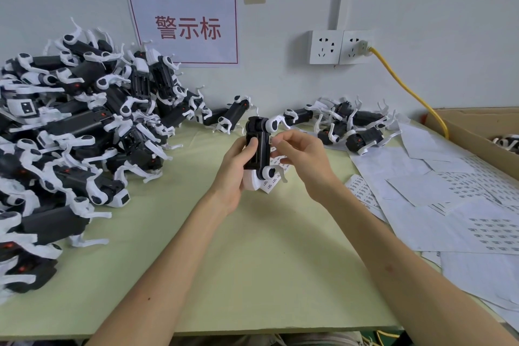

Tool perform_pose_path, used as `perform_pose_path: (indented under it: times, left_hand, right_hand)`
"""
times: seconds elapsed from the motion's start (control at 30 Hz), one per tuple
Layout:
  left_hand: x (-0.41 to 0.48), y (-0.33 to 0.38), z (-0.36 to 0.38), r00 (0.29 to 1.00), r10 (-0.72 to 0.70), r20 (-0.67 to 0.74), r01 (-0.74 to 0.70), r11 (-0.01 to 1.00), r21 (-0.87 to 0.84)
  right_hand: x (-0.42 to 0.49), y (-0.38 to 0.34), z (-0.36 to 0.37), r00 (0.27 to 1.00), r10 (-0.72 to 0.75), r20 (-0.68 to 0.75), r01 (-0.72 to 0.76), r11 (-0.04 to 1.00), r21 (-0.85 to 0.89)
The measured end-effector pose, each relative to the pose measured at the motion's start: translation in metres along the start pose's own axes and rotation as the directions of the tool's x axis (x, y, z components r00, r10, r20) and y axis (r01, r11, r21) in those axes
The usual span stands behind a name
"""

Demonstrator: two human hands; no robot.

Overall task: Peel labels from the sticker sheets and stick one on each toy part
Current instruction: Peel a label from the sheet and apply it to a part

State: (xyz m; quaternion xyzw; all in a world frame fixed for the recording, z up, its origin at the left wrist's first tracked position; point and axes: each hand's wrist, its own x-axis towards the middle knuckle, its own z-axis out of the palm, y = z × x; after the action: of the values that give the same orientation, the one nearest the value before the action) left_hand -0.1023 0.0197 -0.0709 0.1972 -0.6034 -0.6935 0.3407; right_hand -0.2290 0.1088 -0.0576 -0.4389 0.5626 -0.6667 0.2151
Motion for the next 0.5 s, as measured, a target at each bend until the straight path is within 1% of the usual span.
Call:
perform_pose_path:
  times: [0.2,0.5]
  left_hand:
    - [-0.0014,0.0005,0.0032,0.999,0.034,-0.016,-0.033,0.999,0.017]
    - [0.0002,-0.0032,0.0030,0.997,0.040,-0.060,-0.037,0.998,0.054]
  right_hand:
    - [-0.0007,-0.0001,-0.0005,1.000,-0.008,-0.016,0.008,1.000,0.022]
    - [0.0001,0.0026,0.0007,0.999,-0.004,-0.043,0.005,1.000,0.024]
